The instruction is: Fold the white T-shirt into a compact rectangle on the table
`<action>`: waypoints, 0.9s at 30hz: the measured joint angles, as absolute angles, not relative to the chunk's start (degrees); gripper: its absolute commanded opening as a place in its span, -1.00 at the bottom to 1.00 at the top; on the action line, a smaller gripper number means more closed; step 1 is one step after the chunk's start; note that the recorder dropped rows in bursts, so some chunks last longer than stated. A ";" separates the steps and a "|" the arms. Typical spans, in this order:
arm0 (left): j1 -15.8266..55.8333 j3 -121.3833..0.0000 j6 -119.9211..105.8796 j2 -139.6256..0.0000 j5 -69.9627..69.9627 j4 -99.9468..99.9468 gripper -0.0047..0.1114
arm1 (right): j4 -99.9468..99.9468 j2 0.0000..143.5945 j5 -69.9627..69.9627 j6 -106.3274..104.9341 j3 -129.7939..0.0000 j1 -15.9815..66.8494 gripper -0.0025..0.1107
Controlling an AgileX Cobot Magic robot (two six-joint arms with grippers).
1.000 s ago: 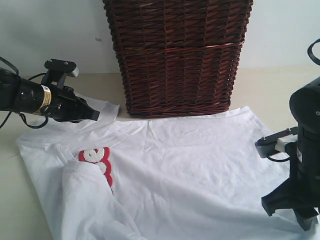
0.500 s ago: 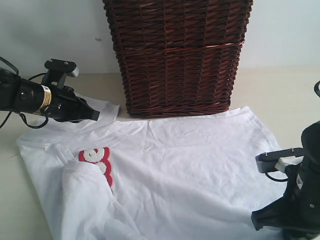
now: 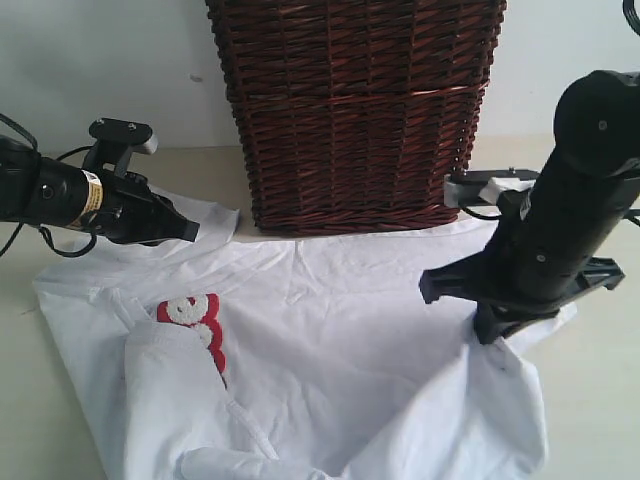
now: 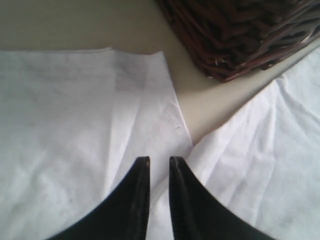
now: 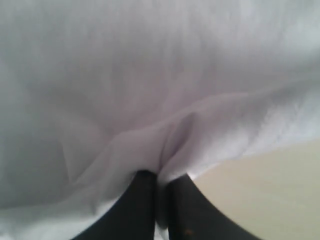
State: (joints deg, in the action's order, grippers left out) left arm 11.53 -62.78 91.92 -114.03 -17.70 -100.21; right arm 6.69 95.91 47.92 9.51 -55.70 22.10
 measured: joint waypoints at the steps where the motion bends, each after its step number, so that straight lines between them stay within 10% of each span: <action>1: 11.53 -62.78 91.92 -114.03 -17.70 -100.21 -0.63 | 6.80 96.40 46.72 9.40 -56.12 22.10 -0.96; 8: 11.53 -62.78 91.92 -114.03 -17.70 -100.21 -0.63 | 13.84 105.23 37.30 1.66 -56.75 22.10 -0.86; 17: 11.53 -62.78 91.92 -114.03 -17.70 -100.21 -0.63 | 25.81 110.35 31.78 -17.46 -56.75 22.10 -0.10; 27: 11.53 -62.78 91.92 -114.03 -17.70 -100.21 -0.63 | 18.86 102.36 39.47 -13.36 -56.75 22.10 -0.10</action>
